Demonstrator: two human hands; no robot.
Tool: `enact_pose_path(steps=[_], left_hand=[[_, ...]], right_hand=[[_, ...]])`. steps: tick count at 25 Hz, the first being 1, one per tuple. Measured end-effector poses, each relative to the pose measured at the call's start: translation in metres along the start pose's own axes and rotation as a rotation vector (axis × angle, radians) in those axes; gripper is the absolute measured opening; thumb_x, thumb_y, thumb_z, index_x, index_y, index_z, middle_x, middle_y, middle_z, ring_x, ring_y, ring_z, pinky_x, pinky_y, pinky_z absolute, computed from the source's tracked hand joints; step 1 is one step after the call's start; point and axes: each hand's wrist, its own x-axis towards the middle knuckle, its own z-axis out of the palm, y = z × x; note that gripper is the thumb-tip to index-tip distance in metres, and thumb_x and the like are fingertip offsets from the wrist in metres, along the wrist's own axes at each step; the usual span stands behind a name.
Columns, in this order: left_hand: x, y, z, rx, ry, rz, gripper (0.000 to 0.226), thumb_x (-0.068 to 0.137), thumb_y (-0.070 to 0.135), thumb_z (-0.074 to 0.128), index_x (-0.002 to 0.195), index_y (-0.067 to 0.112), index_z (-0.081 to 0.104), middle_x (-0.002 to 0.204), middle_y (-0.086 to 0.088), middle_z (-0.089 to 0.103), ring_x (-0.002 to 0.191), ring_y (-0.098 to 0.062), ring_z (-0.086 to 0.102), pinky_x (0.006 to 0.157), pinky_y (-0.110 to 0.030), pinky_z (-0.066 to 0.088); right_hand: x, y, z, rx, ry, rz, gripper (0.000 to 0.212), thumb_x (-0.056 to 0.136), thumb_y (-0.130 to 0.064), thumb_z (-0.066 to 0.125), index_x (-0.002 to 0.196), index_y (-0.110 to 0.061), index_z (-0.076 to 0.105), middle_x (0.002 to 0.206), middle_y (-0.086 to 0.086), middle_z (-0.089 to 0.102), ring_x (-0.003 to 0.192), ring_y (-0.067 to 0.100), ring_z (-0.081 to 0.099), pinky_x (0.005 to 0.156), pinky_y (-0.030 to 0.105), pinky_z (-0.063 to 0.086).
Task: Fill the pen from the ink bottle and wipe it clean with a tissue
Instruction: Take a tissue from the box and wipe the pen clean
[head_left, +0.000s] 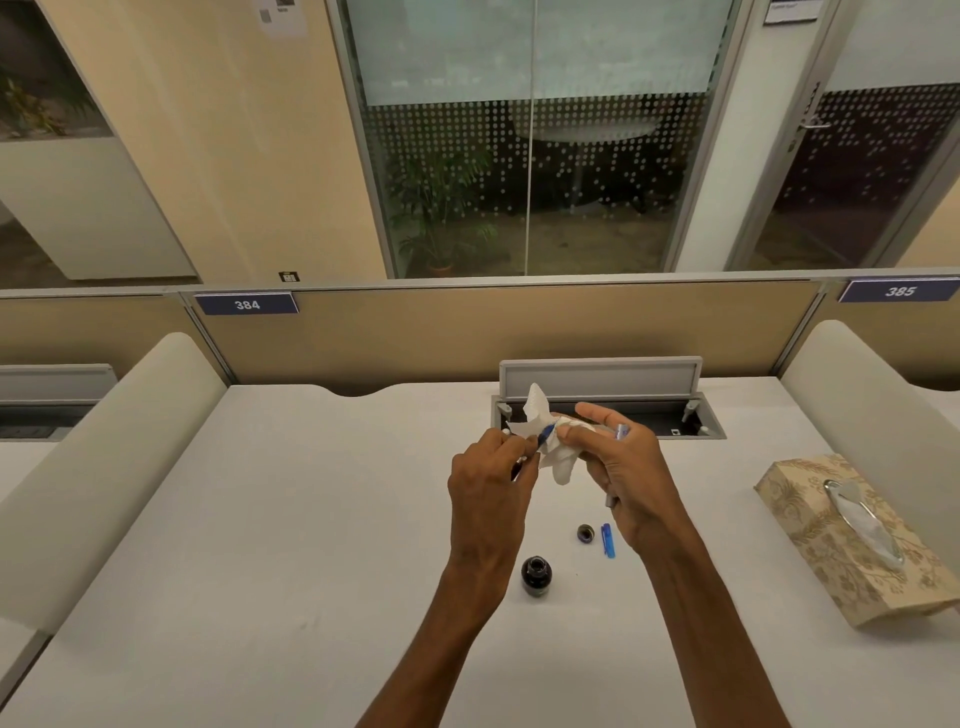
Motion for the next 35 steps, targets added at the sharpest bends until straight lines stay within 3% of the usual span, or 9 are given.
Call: enact_pose_path(steps=[4,7,10,12,14,20,26,31,35], left_hand=[[0.0,-0.002,0.0,-0.013,0.008,0.019,0.016,0.08,0.014,0.08,0.093,0.005,0.078,0.084,-0.011,0.076,0.069,-0.024,0.072,0.064,-0.025,0.049],[-0.001,-0.003,-0.002,-0.193,0.002,-0.117,0.023,0.086,0.019,0.076,0.107,0.01,0.077,0.096,-0.003,0.077,0.078,-0.015,0.071,0.069,-0.005,0.045],[0.002,-0.001,-0.001,-0.476,-0.141,-0.309,0.03,0.088,0.023,0.072,0.117,0.015,0.074,0.11,0.001,0.076,0.095,-0.014,0.072,0.08,-0.011,0.055],[0.005,0.002,-0.001,-0.608,-0.232,-0.409,0.026,0.09,0.024,0.07,0.116,0.019,0.073,0.111,0.001,0.076,0.095,-0.015,0.073,0.076,-0.014,0.057],[0.009,-0.002,-0.004,-0.658,-0.283,-0.472,0.023,0.093,0.025,0.067,0.114,0.019,0.073,0.105,0.001,0.077,0.087,-0.013,0.074,0.07,-0.011,0.055],[0.014,-0.012,-0.008,-0.646,-0.376,-0.502,0.025,0.095,0.027,0.062,0.114,0.015,0.074,0.099,0.0,0.079,0.084,-0.013,0.074,0.07,-0.011,0.056],[0.012,-0.01,-0.007,-0.584,-0.324,-0.473,0.028,0.087,0.028,0.074,0.113,0.017,0.074,0.102,0.001,0.076,0.084,-0.012,0.074,0.079,-0.016,0.059],[0.014,-0.001,0.0,-0.476,-0.237,-0.407,0.029,0.084,0.029,0.077,0.11,0.017,0.075,0.103,0.002,0.076,0.076,-0.008,0.068,0.066,-0.009,0.053],[0.011,0.001,0.002,-0.344,-0.122,-0.33,0.022,0.083,0.029,0.079,0.099,0.015,0.075,0.094,0.004,0.076,0.066,-0.005,0.066,0.061,-0.006,0.047]], right_hand=[[0.005,-0.005,-0.008,0.116,-0.03,0.009,0.054,0.086,-0.01,0.071,0.137,-0.006,0.052,0.11,0.004,0.068,0.081,0.009,0.073,0.07,0.011,0.056],[0.008,-0.005,-0.009,0.138,-0.017,-0.008,0.05,0.087,-0.009,0.07,0.134,-0.007,0.054,0.108,0.004,0.069,0.079,0.007,0.075,0.069,0.014,0.057],[0.006,-0.004,-0.006,0.156,-0.014,0.017,0.042,0.089,-0.009,0.068,0.129,-0.011,0.056,0.112,0.014,0.069,0.07,0.013,0.074,0.06,0.016,0.057],[0.004,-0.004,-0.004,0.171,-0.078,0.041,0.04,0.092,-0.01,0.064,0.13,-0.01,0.054,0.102,0.022,0.069,0.038,0.009,0.053,0.04,0.014,0.045],[0.004,-0.005,-0.005,0.184,-0.124,0.053,0.041,0.094,-0.011,0.061,0.133,-0.01,0.052,0.097,0.026,0.066,0.03,0.005,0.031,0.032,0.015,0.032],[0.009,-0.004,-0.007,0.195,-0.137,0.058,0.039,0.096,-0.014,0.059,0.134,-0.01,0.053,0.101,0.031,0.065,0.031,0.005,0.029,0.036,0.015,0.034],[0.006,-0.006,-0.007,0.273,-0.125,0.034,0.024,0.098,-0.019,0.055,0.098,-0.027,0.078,0.105,0.003,0.077,0.032,0.004,0.029,0.036,0.012,0.031],[-0.002,-0.003,0.001,0.138,0.006,0.009,0.018,0.093,-0.015,0.063,0.108,-0.024,0.067,0.113,0.005,0.071,0.071,0.012,0.067,0.049,0.011,0.049],[-0.002,-0.004,0.006,0.097,0.063,-0.004,0.036,0.094,-0.015,0.062,0.129,-0.01,0.059,0.121,0.018,0.067,0.049,-0.001,0.063,0.047,0.006,0.047]])
